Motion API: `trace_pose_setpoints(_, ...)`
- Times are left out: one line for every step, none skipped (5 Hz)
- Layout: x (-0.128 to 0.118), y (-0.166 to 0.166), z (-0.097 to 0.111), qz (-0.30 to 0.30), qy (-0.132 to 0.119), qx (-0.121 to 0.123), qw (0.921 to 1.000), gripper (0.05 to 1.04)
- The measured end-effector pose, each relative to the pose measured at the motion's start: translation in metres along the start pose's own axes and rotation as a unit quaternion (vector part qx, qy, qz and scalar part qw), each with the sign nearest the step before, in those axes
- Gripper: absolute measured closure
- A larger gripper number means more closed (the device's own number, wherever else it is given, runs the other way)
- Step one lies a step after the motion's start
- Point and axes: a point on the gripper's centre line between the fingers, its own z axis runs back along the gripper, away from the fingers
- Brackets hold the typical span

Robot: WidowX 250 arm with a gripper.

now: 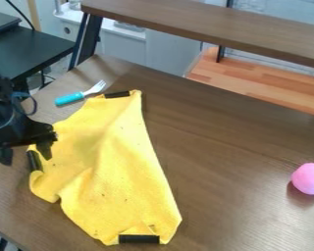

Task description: Unfold the cloth from the bottom left to the top right

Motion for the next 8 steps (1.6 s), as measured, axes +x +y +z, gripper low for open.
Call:
trace_pose_setpoints(-0.004,0.002,-0.009,-0.001,-0.007,-0.001,1.0000,0.165)
trace_pose_setpoints(-0.005,0.004,-0.016,0.010,-0.011,0.004,0.9999,0.446)
trace_pose_setpoints(-0.008,0.006,-0.022,0.018,-0.005,0.010,0.9998,0.719)
trace_pose_setpoints(-0.008,0.007,-0.022,0.026,-0.005,0.013,0.9996,0.926)
trace_pose_setpoints(-0.010,0.004,-0.018,0.025,0.009,0.005,0.9996,1.017)
trace_pose_setpoints(0.004,-0.004,0.006,0.039,-0.001,-0.015,0.9991,1.030)
trace_pose_setpoints(0.015,-0.023,0.026,0.048,-0.002,-0.025,0.9985,1.031)
trace_pose_setpoints(0.021,-0.047,0.038,0.049,-0.003,-0.027,0.9984,1.031)
